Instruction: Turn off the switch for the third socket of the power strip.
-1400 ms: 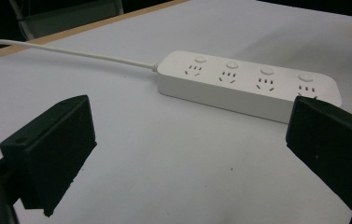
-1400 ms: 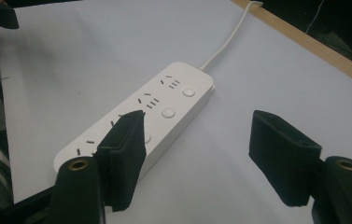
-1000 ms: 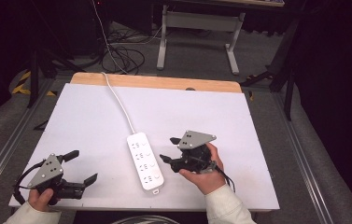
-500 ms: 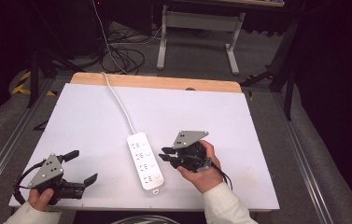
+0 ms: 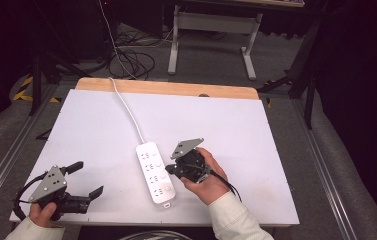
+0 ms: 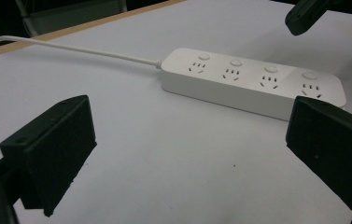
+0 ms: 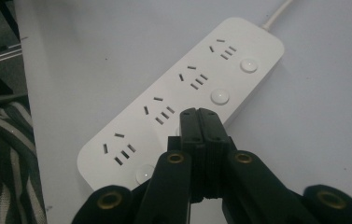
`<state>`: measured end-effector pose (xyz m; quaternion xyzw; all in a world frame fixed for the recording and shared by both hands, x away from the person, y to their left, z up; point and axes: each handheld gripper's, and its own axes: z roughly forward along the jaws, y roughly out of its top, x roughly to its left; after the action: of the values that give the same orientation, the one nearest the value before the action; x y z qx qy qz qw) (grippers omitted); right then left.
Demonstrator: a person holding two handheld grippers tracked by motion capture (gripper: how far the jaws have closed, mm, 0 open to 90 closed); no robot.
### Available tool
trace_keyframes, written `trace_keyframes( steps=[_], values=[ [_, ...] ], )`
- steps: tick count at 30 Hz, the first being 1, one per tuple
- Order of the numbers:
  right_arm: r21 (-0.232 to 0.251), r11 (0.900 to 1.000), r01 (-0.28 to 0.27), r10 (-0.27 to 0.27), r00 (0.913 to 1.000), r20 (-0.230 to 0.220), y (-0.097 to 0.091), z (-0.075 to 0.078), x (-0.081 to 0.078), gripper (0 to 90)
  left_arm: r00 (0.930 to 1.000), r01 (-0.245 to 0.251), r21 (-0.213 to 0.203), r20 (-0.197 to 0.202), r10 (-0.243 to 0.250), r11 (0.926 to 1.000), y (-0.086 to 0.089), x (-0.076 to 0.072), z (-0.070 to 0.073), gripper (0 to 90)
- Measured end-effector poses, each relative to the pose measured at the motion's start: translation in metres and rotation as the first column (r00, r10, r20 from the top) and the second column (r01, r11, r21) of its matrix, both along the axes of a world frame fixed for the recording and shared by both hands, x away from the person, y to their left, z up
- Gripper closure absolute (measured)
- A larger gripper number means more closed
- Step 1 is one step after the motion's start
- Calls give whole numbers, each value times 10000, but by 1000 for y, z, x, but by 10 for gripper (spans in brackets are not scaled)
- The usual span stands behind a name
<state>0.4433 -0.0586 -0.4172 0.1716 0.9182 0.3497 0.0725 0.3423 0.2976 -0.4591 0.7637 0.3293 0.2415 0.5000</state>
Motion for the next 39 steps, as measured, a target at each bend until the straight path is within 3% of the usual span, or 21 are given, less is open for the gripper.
trace_keyframes(
  steps=[7, 20, 39],
  values=[
    [-435, 9985, -330, 326, 9994, -106, 16, -9, 1, 900, 10000, 1, 41, 20, -1, 10000, 1, 0, 0, 20],
    [-1011, 9947, -161, 132, 9995, -291, 29, -22, 7, 900, 10000, 4, 48, 14, -4, 10000, 1, 0, 0, 20],
    [-1174, 9931, -72, 36, 9995, -307, 33, -27, 5, 900, 10000, -8, 1, 2, 8, 10000, -1, 0, 0, 20]
  ],
)
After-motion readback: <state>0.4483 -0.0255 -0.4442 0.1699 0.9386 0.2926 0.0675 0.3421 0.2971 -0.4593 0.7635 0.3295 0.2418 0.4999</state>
